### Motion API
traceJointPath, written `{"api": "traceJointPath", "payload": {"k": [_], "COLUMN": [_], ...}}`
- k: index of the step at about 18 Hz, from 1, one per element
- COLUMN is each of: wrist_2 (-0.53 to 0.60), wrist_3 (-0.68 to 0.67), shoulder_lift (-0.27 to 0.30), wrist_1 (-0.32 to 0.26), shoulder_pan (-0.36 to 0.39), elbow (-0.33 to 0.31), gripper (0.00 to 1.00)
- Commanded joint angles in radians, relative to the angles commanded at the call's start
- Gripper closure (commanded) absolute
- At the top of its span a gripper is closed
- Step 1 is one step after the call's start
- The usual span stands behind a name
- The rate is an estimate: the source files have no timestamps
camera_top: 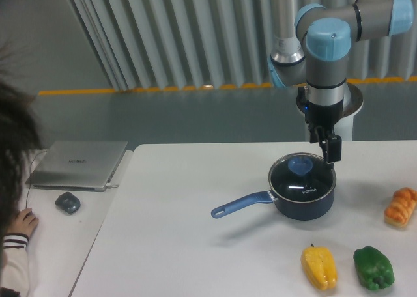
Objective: Open the lid
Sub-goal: 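Lower the gripper down onto the glass lid's knob of the blue saucepan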
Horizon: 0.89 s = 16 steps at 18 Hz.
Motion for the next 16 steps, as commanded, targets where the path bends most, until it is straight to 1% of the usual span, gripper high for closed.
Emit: {"api": "traceJointPath", "payload": {"k": [6,16], "wrist_2": [-0.015,-0.025], "wrist_3": [0.009,-0.002], "shoulder_lift": [0.003,0.003], "wrist_1": [-0.002,-0.003], "shoulder_pan": [0.032,0.029], "elbow": [-0.009,-0.009], "gripper": [0.00,0.00]}}
